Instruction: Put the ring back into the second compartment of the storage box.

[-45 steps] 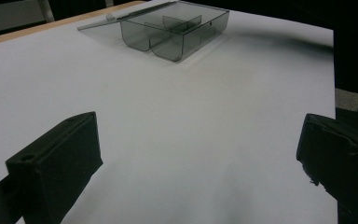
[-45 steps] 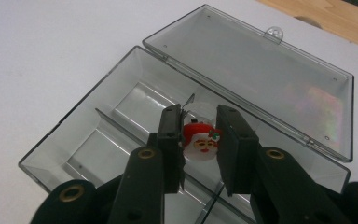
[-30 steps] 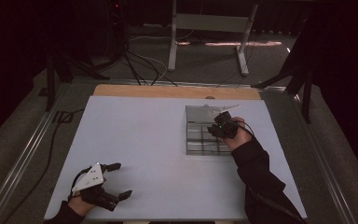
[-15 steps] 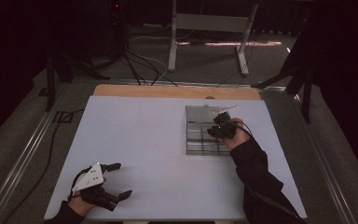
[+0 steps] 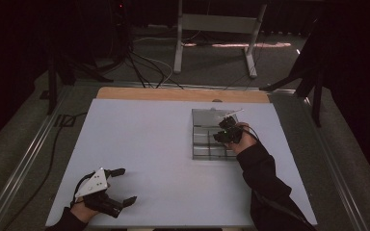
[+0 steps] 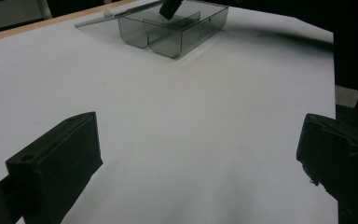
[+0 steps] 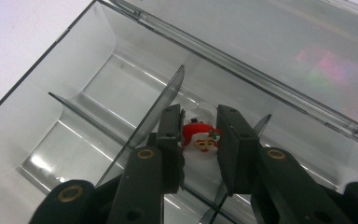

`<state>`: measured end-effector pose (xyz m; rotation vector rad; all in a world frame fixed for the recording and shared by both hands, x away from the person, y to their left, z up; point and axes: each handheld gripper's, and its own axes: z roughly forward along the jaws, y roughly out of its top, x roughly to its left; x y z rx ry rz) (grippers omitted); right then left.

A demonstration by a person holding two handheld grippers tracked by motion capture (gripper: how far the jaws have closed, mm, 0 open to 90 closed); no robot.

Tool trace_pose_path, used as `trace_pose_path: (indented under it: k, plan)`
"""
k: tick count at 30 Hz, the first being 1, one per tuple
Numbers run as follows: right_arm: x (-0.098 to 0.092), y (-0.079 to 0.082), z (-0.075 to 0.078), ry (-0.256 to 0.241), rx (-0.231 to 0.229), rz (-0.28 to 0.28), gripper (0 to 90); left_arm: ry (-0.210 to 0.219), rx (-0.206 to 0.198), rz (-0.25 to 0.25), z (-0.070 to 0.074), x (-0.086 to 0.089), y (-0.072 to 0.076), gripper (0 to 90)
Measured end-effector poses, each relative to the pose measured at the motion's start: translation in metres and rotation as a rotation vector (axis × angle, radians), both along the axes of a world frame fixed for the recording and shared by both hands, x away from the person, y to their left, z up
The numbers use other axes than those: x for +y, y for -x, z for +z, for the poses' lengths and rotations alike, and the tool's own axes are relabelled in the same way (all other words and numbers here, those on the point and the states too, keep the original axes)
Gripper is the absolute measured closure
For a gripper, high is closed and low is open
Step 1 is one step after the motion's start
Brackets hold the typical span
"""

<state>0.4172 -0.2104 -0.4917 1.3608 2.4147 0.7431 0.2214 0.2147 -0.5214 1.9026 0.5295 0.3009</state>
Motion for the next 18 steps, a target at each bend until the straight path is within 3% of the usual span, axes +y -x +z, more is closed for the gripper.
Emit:
trace_pose_path:
  k: [13, 18]
  plan:
    - [0.0021, -0.0019, 0.0023, 0.009, -0.001, 0.015, 69.0, 0.001, -0.004, -0.001, 0.0004, 0.0001, 0.0001, 0.2]
    - [0.0014, -0.0001, 0.0043, 0.001, -0.017, 0.026, 52.7, -0.003, -0.006, -0.001, 0.0005, 0.0, 0.0005, 0.2]
